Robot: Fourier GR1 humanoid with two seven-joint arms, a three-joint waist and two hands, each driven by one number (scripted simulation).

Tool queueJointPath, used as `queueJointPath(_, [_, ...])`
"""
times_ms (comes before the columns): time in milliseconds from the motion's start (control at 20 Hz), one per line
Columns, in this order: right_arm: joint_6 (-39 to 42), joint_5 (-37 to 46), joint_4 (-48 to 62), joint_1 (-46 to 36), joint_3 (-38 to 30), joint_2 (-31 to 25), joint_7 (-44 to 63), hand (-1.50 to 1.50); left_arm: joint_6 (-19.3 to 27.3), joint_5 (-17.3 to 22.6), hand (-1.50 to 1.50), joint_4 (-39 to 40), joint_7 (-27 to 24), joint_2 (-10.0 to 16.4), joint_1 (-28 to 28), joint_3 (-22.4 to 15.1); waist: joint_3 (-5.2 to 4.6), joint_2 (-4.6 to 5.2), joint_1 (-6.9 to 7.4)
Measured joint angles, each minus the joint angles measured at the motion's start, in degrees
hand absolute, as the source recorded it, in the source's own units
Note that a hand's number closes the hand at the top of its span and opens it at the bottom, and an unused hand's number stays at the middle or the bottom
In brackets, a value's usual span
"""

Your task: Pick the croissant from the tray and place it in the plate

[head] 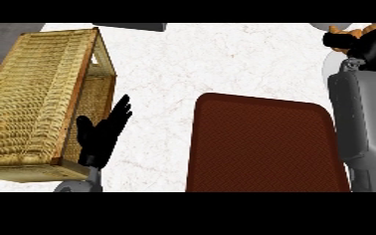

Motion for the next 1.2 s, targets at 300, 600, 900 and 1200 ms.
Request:
queueJointPath(300, [-7.49, 10.75, 3.13, -1.64, -6.47, 0.09, 1.58, 1.50, -0.16, 0.03, 0.00, 0.31, 0.58, -0.23, -0.40, 0.16, 0.16, -0.06, -0.08])
queueJointPath(600, [-13.10, 20.64, 6.16, -0.37, -13.51, 0.38, 2.40, 1.50, 0.15, 0.13, 0.00, 0.69, 0.84, -0.37, -0.41, 0.91, 0.22, -0.45, -1.13])
queueJointPath(900, [-19.47, 26.99, 8.51, 1.56, -21.06, 0.33, 2.29, 1.50, 0.03, 0.33, 0.00, 1.08, 0.65, 0.06, 0.19, 1.93, 0.31, -1.05, -2.45])
queueJointPath(1200, [-27.13, 28.21, 13.12, 2.51, -28.26, -1.29, 0.79, 1.50, 0.55, 0.24, 0.00, 1.39, 0.65, -0.40, 0.19, 2.47, 0.31, -1.52, -3.45])
